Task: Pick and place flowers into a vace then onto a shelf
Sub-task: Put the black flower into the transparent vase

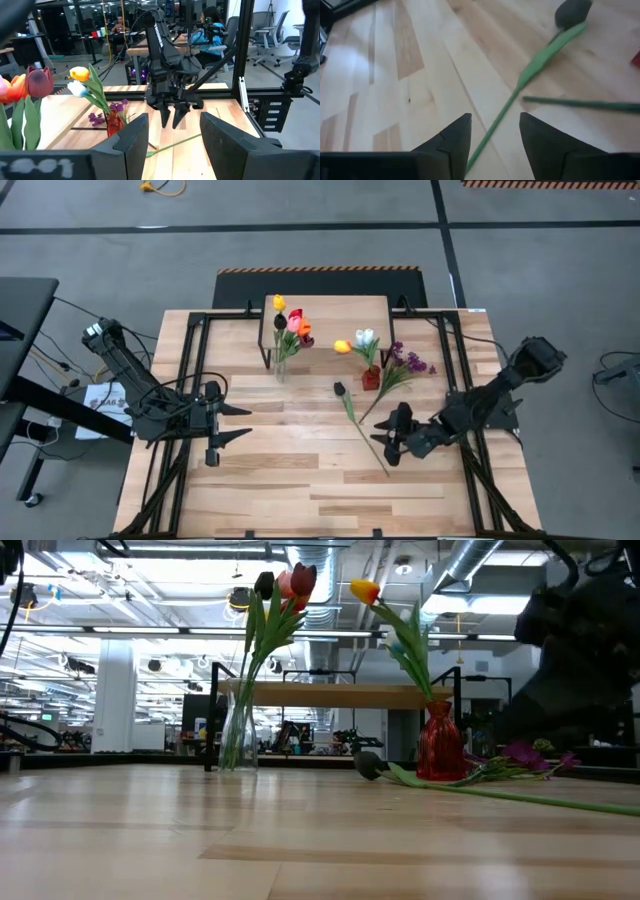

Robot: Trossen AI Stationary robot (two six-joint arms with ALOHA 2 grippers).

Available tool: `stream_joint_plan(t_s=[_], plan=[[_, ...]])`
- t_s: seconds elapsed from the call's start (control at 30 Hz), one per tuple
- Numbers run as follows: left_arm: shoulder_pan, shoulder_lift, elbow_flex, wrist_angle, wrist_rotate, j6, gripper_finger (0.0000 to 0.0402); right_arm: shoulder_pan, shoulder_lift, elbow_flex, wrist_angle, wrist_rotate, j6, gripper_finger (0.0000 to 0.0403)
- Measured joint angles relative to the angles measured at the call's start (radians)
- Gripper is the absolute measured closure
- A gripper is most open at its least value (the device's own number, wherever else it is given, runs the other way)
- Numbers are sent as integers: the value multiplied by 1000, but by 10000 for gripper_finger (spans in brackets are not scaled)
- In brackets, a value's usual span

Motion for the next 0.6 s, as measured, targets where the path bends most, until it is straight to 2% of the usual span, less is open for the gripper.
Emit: stream_joint_plan(t_s=[0.2, 0.4, 0.6], plan=[[0, 0, 0, -5, 31, -1, 232, 3, 186, 11, 109, -3, 60, 248], [0, 0, 0, -5, 43, -3, 232, 3, 359, 102, 115, 26, 76, 246], [0, 0, 0, -4, 44, -3, 232, 2, 442, 208, 33, 35, 53, 248]])
